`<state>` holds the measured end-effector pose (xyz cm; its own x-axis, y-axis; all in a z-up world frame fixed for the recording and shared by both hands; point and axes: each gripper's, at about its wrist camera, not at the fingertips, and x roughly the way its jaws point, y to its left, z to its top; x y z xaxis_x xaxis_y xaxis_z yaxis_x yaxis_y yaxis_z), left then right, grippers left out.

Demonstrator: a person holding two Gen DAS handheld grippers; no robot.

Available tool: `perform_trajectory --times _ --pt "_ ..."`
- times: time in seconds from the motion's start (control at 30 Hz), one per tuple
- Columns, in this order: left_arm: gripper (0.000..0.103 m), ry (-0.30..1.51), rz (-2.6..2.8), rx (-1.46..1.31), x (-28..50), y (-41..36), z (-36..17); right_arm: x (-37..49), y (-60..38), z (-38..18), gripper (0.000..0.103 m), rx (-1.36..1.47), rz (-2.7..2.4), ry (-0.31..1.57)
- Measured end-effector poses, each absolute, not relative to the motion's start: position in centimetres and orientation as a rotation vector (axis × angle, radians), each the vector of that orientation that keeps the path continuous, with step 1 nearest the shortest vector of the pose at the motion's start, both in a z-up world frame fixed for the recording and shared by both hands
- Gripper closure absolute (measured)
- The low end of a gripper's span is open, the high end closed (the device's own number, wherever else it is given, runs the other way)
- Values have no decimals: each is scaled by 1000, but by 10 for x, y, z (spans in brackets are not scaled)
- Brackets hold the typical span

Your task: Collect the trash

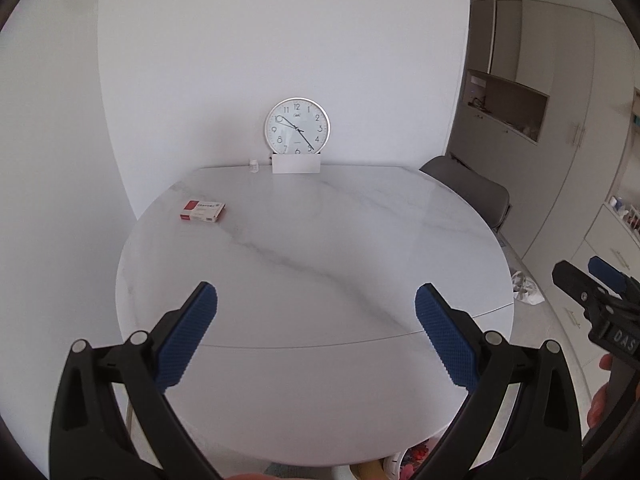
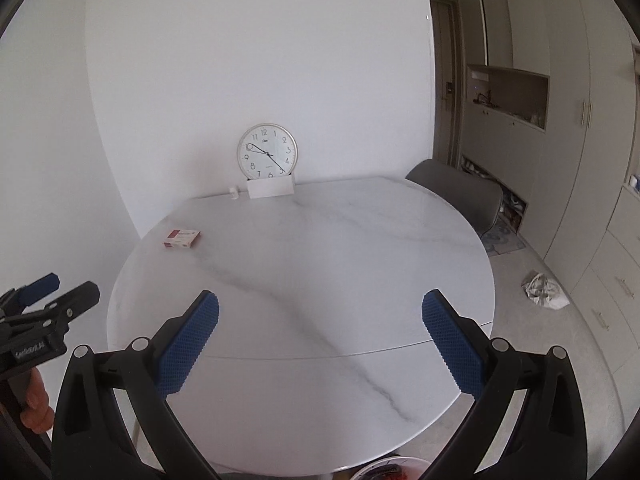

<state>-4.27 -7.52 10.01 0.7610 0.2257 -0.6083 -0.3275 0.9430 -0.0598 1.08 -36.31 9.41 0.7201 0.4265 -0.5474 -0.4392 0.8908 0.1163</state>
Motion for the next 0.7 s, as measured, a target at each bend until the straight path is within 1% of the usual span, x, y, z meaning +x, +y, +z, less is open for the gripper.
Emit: perform_trajectory --times 0.17,0.4,0.7 --pt "8 631 324 -142 -51 -89 102 3 -369 87 2 -6 493 615" --pt "8 675 303 -99 -57 -113 95 -3 -371 78 2 -16 489 649" --pt "8 708 262 -79 -49 -121 84 -4 -377 71 2 -20 464 676"
